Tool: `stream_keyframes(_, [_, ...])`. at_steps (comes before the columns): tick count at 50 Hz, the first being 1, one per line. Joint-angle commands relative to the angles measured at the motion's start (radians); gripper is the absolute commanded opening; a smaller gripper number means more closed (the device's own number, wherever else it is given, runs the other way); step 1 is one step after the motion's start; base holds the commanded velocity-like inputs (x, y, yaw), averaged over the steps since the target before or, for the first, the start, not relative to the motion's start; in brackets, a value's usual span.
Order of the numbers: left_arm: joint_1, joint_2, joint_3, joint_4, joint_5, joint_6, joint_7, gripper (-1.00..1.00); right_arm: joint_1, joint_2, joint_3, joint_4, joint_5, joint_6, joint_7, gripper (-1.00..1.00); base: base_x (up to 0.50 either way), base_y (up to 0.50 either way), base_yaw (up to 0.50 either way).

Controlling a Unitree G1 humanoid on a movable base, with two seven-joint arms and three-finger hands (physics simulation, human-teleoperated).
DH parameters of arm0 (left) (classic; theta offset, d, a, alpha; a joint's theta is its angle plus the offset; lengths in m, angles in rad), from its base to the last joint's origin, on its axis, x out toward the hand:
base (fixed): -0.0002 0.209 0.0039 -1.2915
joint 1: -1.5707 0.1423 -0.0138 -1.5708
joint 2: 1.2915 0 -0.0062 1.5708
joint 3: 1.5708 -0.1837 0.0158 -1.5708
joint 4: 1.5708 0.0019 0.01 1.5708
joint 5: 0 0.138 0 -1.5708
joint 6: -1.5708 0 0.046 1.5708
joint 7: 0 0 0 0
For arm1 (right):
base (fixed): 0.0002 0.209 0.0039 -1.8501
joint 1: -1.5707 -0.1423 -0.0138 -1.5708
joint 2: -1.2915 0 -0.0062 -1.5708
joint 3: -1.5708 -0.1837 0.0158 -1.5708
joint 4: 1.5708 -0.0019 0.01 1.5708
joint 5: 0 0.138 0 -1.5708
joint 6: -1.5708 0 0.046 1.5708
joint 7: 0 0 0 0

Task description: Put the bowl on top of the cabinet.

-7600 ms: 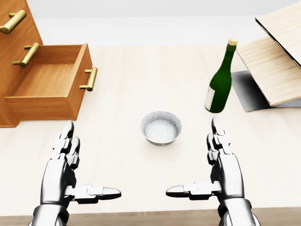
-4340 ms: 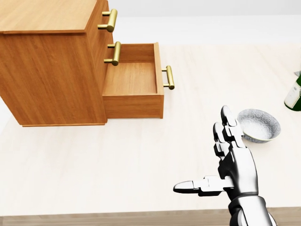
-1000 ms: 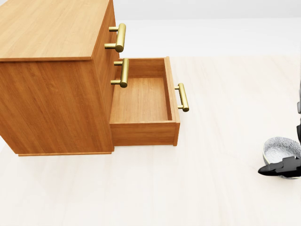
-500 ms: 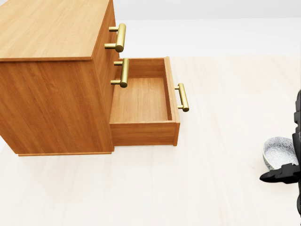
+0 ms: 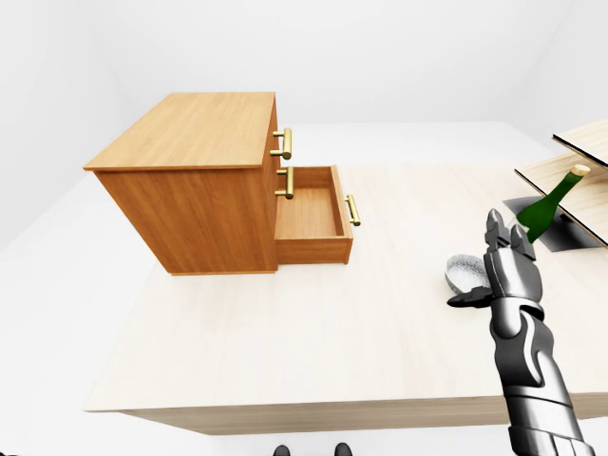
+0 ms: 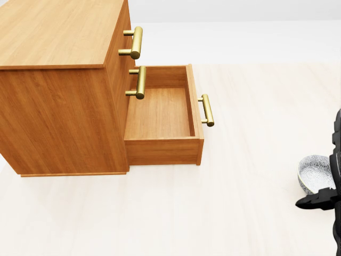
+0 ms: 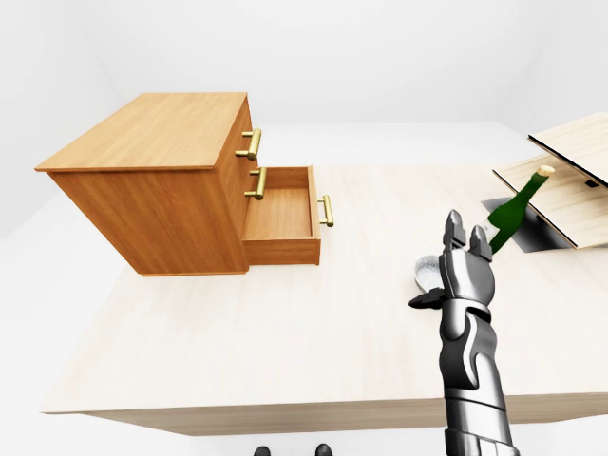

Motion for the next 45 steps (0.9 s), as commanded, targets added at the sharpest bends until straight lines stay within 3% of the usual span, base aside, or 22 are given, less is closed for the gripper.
stream_keyframes(1, [0.002,-0.003,-0.004,-0.003,0.002,0.000,0.000,0.98,-0.021,-0.019,0.009,0.078,0.008,0.000,-0.038,1.00,0.00,0.00,0.00])
stream_keyframes(45, [0.000,-0.006,-0.003,-0.010,0.005,0.000,-0.003,0.98,-0.163,-0.091,0.094,0.506,0.070,-0.079,-0.225,1.00,0.00,0.00,0.00])
